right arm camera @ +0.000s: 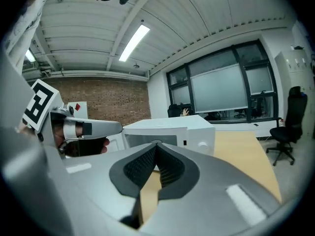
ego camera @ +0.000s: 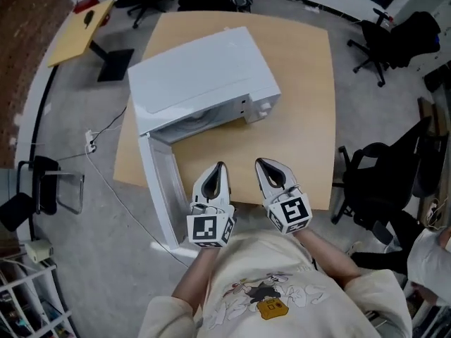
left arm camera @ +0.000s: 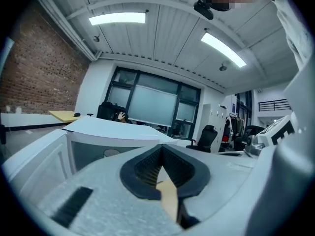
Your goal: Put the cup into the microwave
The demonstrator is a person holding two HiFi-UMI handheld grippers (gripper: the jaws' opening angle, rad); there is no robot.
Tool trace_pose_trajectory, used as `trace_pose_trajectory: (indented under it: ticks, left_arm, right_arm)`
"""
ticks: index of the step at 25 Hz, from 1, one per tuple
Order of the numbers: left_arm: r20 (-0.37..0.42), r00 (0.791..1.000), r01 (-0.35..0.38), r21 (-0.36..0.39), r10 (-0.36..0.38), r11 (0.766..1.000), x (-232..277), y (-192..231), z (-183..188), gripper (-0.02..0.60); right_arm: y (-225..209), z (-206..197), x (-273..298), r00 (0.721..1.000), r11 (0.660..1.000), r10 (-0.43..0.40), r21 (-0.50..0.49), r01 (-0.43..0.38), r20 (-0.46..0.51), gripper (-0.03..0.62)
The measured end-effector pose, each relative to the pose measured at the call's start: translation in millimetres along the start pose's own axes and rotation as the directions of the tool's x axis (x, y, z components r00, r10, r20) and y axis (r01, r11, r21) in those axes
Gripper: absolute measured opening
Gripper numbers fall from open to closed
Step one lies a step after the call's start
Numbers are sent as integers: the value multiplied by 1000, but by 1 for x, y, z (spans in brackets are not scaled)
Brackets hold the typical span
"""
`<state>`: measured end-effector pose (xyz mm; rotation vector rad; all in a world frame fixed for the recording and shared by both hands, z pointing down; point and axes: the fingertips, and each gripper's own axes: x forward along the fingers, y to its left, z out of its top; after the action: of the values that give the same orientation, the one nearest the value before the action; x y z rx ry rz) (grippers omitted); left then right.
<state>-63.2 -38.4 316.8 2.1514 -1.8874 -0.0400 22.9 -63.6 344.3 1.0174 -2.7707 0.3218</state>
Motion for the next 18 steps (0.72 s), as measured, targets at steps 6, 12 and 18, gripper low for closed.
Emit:
trace_pose_trajectory:
  ticks: [6,12,18]
  left_arm:
    - [-36,993,112,-5,-112,994,18,-51,-13,3]
    - [-75,982,176,18,-174,984,26,-74,-22,3]
    - [-101,979,183,37,-179,982,24,-75,-28,3]
  right_arm:
    - [-25,7,-40,993,994,-112,19,111,30,5]
    - [-39,-2,-60,986,985,-165,52,164,31,5]
    - [-37,-6,-60,985,983,-171,70,168,34,5]
